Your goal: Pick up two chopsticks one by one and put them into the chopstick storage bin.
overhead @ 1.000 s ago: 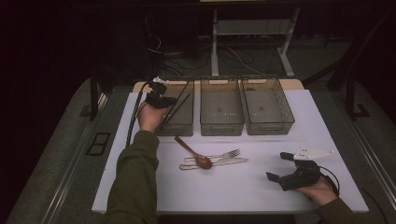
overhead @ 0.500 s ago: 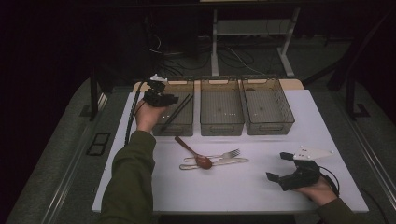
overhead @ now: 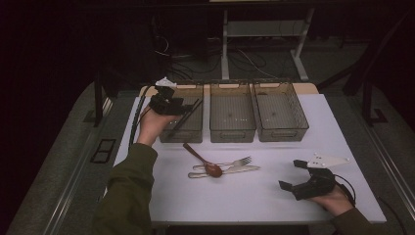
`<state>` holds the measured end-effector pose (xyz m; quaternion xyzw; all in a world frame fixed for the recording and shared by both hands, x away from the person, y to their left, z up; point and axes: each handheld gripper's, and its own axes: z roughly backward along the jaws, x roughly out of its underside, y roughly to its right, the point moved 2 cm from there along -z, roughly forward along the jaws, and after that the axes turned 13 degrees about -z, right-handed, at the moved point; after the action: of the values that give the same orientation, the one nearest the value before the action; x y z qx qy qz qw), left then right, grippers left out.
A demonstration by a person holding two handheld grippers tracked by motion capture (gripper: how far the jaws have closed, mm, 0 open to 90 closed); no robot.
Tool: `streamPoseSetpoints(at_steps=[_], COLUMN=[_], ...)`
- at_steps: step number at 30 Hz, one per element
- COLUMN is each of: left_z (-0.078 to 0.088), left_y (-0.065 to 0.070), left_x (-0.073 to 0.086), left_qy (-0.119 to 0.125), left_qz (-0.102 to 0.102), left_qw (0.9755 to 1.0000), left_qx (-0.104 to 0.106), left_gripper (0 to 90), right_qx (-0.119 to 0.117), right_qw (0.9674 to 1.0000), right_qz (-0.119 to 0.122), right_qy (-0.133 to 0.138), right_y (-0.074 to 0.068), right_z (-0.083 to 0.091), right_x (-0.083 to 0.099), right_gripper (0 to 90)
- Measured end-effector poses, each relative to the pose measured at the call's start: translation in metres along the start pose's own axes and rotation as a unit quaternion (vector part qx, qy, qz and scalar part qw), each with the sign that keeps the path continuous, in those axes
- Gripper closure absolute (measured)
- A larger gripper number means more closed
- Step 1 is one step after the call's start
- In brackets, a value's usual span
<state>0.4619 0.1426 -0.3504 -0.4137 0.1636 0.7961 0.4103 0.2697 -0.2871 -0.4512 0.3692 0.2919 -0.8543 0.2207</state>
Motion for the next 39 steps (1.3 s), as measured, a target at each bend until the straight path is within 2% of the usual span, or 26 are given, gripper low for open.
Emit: streamPoseSetpoints(at_steps=[4, 12, 20, 23, 29, 35, 39], left_z=[0.008, 0.026, 0.032, 0.032, 0.029, 0.028, 0.028], left_y=[0.013, 0.043, 0.071, 0.080, 0.097, 0.108, 0.112], left_x=[0.000, 0.006, 0.024, 0.032, 0.051, 0.071, 0.083], left_qy=[0.005, 0.021, 0.029, 0.029, 0.039, 0.034, 0.029], left_qz=[-0.011, -0.028, -0.034, -0.040, -0.040, -0.041, -0.044], left_qw=[0.9999, 0.9990, 0.9983, 0.9980, 0.9973, 0.9975, 0.9975], left_qx=[0.011, 0.028, 0.039, 0.039, 0.048, 0.047, 0.047], left_gripper=[34.4, 27.9, 23.7, 23.1, 23.2, 25.6, 30.7], right_qx=[0.001, 0.002, 0.001, 0.000, 0.000, 0.001, 0.001], right_qw=[1.0000, 1.0000, 1.0000, 1.0000, 1.0000, 1.0000, 1.0000], right_qz=[0.000, -0.001, -0.002, -0.002, -0.001, 0.000, 0.001], right_qy=[0.000, 0.000, 0.000, 0.001, 0.002, 0.001, 0.001], right_y=[0.000, 0.000, 0.000, 0.000, 0.000, 0.000, -0.001], right_z=[0.000, 0.000, 0.000, 0.000, 0.000, 0.000, 0.001], right_x=[0.000, 0.000, 0.000, 0.000, 0.000, 0.000, 0.000], right_gripper=[0.1, 0.1, 0.1, 0.1, 0.1, 0.1, 0.1])
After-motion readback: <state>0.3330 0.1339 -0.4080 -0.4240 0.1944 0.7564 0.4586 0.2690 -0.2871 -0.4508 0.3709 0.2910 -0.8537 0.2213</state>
